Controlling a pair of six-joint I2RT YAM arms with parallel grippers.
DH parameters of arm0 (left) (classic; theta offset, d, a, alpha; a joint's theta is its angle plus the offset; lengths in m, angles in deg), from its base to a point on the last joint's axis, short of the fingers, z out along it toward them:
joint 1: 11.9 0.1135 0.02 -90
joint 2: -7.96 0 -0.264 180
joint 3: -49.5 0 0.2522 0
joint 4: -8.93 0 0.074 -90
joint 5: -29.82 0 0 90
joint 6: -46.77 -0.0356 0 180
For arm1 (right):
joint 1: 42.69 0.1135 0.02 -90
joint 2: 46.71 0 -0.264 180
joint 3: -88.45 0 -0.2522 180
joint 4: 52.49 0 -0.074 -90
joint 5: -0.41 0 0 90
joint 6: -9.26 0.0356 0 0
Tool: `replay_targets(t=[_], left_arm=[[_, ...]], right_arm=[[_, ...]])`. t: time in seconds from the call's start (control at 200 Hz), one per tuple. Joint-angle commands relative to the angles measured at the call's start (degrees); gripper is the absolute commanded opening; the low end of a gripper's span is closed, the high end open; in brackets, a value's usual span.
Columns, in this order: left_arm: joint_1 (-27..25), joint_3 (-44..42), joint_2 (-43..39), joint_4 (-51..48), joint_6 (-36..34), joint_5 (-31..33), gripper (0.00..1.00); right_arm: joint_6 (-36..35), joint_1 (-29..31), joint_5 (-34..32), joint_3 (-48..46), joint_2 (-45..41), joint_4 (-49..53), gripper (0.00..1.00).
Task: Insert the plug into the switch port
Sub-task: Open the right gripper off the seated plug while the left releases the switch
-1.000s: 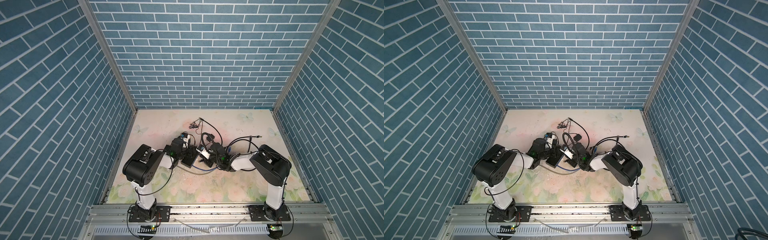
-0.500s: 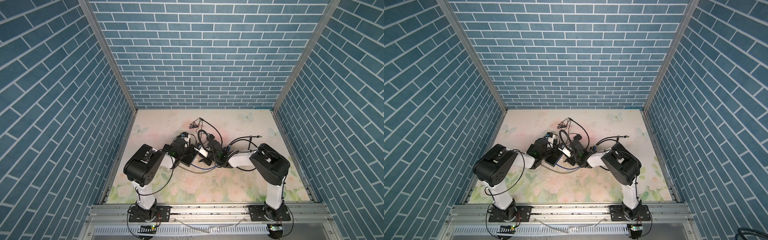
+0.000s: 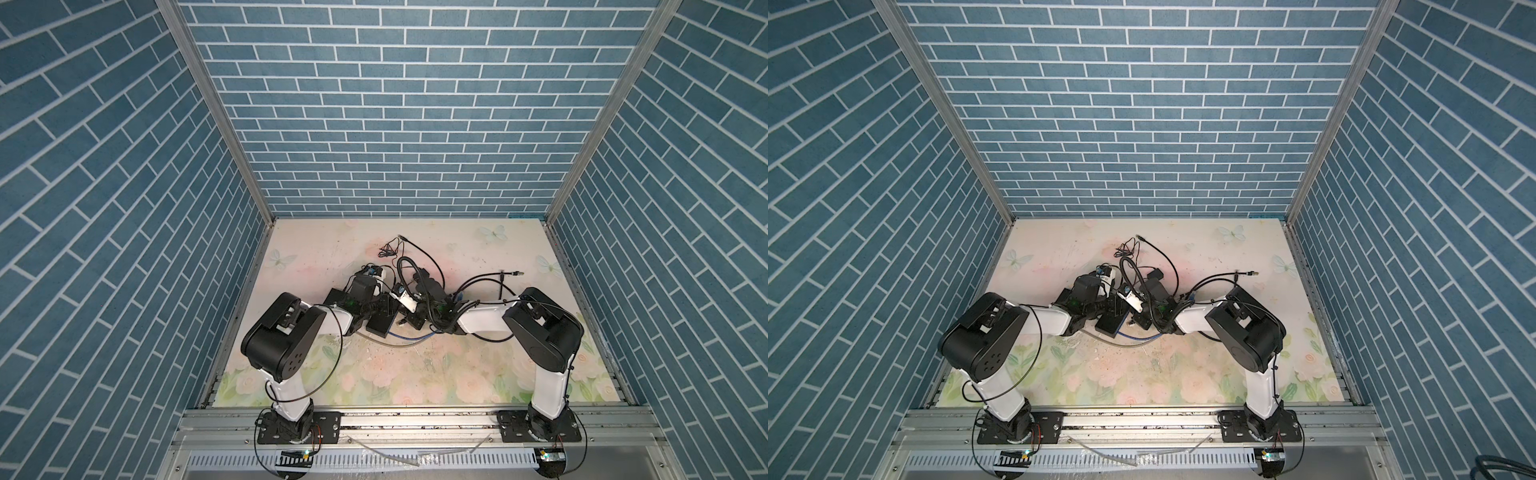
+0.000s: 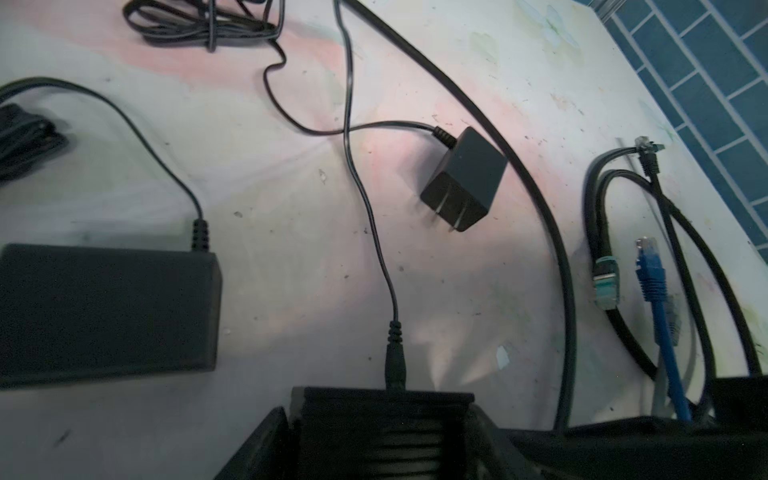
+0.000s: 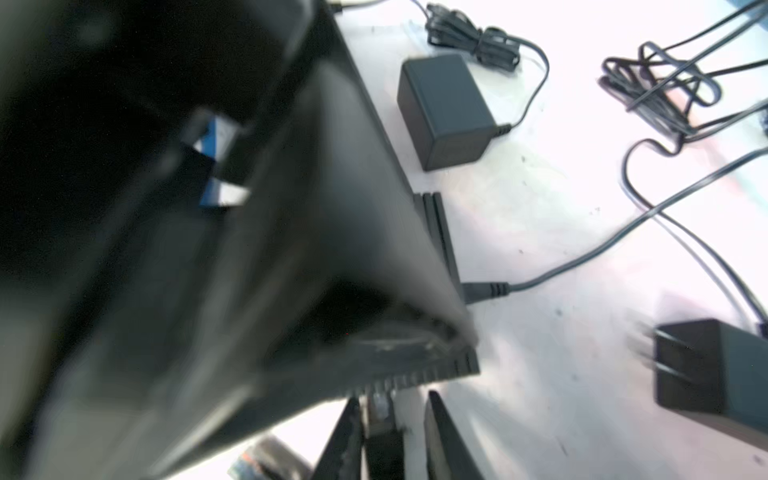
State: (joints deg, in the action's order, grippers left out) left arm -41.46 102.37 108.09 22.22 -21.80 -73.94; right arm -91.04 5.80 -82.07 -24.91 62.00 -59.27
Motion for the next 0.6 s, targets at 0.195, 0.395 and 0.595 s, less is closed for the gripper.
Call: replay_targets(t=[0.195, 0.395, 0.595], left_arm=[[-2.1, 5.0, -2.0, -13.4, -3.5, -2.7, 0.67], [-0.9, 7.1, -2.8, -14.2, -4.3, -1.4, 0.68], [-0.2, 10.0, -2.5, -17.5, -6.7, -1.2, 0.69]], right_arm=[[3.3, -2.6, 0.2, -3.6, -9.2, -2.3, 0.38], [3.5, -4.5, -1.5, -5.9, -13.9, 2.3, 0.39], [2.9, -5.2, -4.9, -6.6, -19.8, 8.7, 0.39]])
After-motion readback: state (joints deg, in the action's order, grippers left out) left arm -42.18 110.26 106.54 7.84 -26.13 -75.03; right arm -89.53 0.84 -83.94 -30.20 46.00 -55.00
